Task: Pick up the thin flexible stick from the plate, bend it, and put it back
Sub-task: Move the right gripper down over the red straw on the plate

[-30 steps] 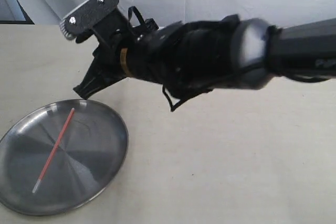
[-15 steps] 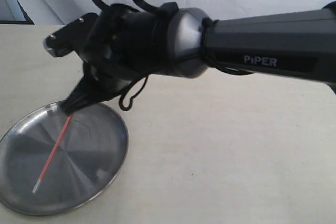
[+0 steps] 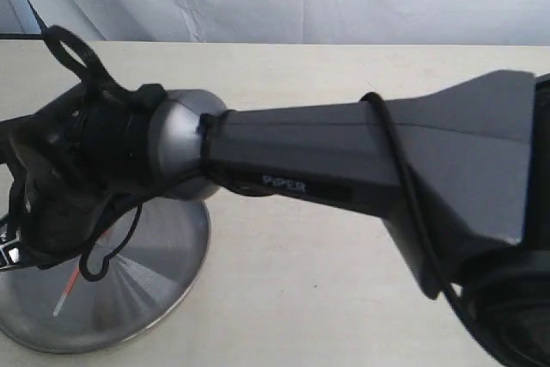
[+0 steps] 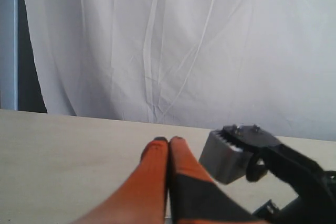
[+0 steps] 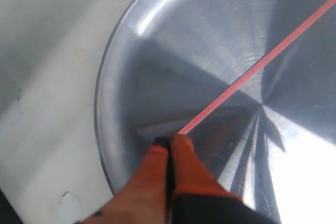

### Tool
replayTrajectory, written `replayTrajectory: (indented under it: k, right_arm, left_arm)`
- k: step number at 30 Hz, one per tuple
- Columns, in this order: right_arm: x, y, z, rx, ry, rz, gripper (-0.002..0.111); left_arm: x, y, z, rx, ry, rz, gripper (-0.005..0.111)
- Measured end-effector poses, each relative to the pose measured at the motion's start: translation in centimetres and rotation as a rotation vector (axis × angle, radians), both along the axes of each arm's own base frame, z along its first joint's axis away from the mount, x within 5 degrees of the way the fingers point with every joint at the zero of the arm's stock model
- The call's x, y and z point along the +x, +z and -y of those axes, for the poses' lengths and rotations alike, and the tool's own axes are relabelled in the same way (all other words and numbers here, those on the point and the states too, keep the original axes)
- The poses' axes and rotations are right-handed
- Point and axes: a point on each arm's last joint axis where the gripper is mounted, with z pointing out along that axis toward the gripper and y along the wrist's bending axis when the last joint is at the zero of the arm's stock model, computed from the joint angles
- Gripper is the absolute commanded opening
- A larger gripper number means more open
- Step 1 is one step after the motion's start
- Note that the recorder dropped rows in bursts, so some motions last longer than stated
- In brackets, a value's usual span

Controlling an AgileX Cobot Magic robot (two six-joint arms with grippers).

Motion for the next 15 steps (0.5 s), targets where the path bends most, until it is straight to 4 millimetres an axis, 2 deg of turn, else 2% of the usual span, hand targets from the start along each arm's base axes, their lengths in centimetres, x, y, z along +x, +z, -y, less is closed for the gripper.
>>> replayTrajectory:
  k: [6,11,13,15]
  right_arm:
    - [0.5,-1.3,-0.9,0.053,-0.02,0.008,-0.001]
    - [1.0,-2.6,-1.0,0.015,0.008,0.07,-0.001]
    - [1.2,-3.2,-1.0,-0.003,0.017,0.083,0.005]
    - [1.2,-3.9,-1.0,-0.021,0.022,0.084,0.016]
  left_arm:
    - [0.0,0.0,0.0,0.0,0.0,0.0,0.0]
    - [0.0,0.0,0.0,0.0,0.0,0.0,0.0]
    - [0.0,0.0,0.0,0.0,0.0,0.0,0.0]
    - [0.0,0.0,0.0,0.0,0.0,0.0,0.0]
